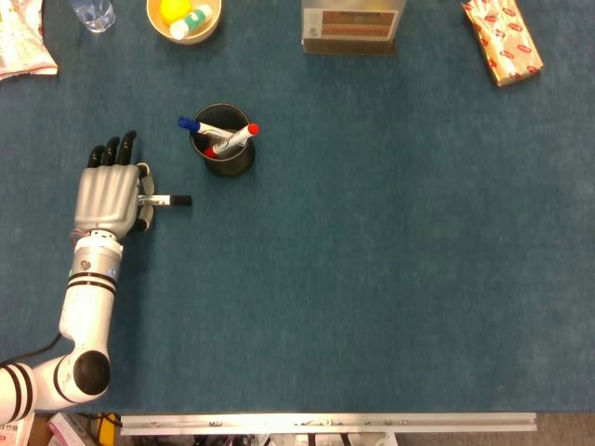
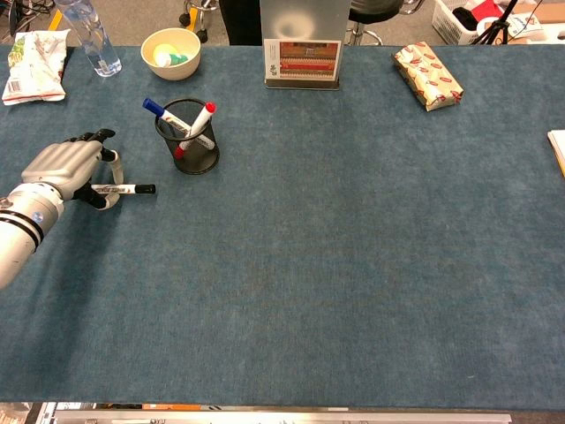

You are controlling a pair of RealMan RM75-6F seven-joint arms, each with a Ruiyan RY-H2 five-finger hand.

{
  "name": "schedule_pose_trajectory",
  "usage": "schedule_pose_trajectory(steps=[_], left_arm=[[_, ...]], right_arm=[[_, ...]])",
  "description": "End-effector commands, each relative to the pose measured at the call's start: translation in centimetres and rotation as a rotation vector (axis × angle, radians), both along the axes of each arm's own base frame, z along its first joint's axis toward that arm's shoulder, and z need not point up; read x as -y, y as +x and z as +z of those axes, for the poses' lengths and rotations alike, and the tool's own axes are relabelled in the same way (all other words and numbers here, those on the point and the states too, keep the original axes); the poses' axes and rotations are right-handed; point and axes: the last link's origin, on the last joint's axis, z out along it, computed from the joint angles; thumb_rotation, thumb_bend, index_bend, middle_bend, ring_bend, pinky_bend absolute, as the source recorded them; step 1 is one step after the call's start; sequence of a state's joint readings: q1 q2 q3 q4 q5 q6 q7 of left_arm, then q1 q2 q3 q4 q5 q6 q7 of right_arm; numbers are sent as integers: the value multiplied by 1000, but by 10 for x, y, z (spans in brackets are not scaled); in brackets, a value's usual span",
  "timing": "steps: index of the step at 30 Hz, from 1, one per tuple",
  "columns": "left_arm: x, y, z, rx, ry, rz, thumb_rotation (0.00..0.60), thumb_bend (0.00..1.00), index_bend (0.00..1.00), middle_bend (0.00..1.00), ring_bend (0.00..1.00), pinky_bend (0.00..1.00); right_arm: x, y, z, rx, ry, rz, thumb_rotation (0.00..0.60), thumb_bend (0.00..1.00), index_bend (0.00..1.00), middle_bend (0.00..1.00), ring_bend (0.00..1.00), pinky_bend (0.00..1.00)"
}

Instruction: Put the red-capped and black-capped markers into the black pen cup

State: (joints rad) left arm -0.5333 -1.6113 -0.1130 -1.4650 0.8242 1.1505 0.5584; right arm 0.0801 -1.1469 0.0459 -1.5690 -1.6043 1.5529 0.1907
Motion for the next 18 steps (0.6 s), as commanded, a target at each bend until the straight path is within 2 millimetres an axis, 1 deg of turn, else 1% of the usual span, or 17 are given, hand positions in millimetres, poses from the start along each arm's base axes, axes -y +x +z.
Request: schedule_pose_trajectory(steps=[1,5,11,13,16,18], left_arm=[[0,7,6,44,26,-5,600,339,638,0,0,81],[-4,23,19,124,68,-20,600,339,647,0,0,81],[-14,48,37,188,118,-58,600,339,666,0,0,82],[-17,56,40,223,121,-60,600,339,667,0,0,82],[-18,64,42,261,123,-64,600,339,674,9,0,82],[-19,75,44,325,138,-75,600,339,678,15,0,83]], right_arm=[[0,0,0,0,0,0,600,0,239,265,171,411],[0,0,0,-1,1,1,600,0,239,265,171,411],[0,1,-2,-4,6,2,600,0,239,265,171,411],[0,1,-2,-5,7,2,600,0,239,265,171,411],[0,1,-2,-6,8,2,600,0,239,265,171,411],[0,1,-2,-5,9,2,600,0,239,265,171,411]])
